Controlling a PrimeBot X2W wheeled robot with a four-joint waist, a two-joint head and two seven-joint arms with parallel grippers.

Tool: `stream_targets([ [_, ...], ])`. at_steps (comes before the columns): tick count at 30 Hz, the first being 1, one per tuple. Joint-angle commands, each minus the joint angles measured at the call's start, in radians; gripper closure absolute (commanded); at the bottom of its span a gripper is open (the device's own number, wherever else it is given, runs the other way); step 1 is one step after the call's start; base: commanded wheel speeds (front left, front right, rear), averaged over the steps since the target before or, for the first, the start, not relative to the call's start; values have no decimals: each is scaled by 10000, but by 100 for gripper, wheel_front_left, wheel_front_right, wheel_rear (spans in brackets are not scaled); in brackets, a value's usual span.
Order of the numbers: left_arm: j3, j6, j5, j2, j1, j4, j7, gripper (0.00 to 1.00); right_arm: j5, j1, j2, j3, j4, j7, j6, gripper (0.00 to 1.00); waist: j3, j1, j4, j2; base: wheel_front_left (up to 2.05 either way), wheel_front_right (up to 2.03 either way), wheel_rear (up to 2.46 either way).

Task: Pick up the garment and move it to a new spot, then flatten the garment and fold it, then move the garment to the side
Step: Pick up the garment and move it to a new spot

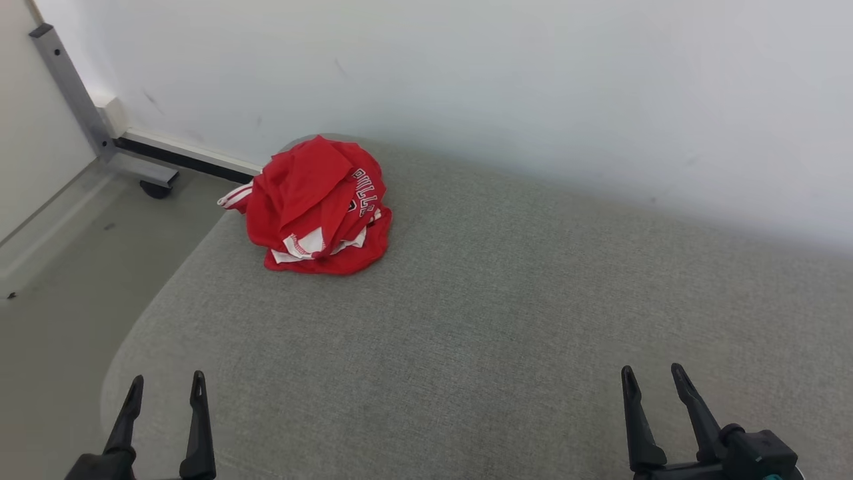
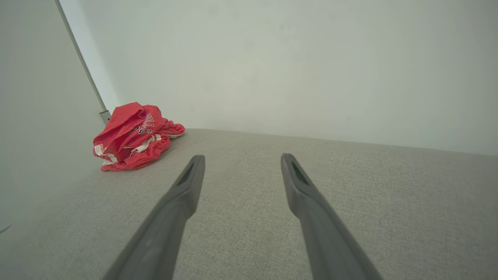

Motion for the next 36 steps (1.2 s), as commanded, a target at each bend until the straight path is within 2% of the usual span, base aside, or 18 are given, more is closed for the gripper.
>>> stream_targets([
  [1,5,16,-43,49,120,-10,-32,0,82,-1,-23,14,5,-5,-21,0,31,0,276,0,0,0,0],
  [8,122,204,-43,141,147,-28,-96,0,133,-59,-23,73,52,-7,-21,0,108,0,650,0,0,0,0],
  [18,234,399,-140,126,68,112,-268,0,56,-203,-25,128,88,-7,-21,0,284,0,598,0,0,0,0],
  [21,362,455,-274,144,-198,191,-350,0,-38,-305,-25,106,120,-4,-21,0,444,0,415,0,0,0,0],
  [25,531,321,-459,376,-792,399,-344,0,-195,-511,-25,70,92,20,-21,0,749,0,2,0,0,0,0],
  [36,1415,-20,-1124,1448,-3617,829,-507,0,-818,-1285,-26,-354,-521,250,-21,0,2610,0,-1632,0,0,0,0],
])
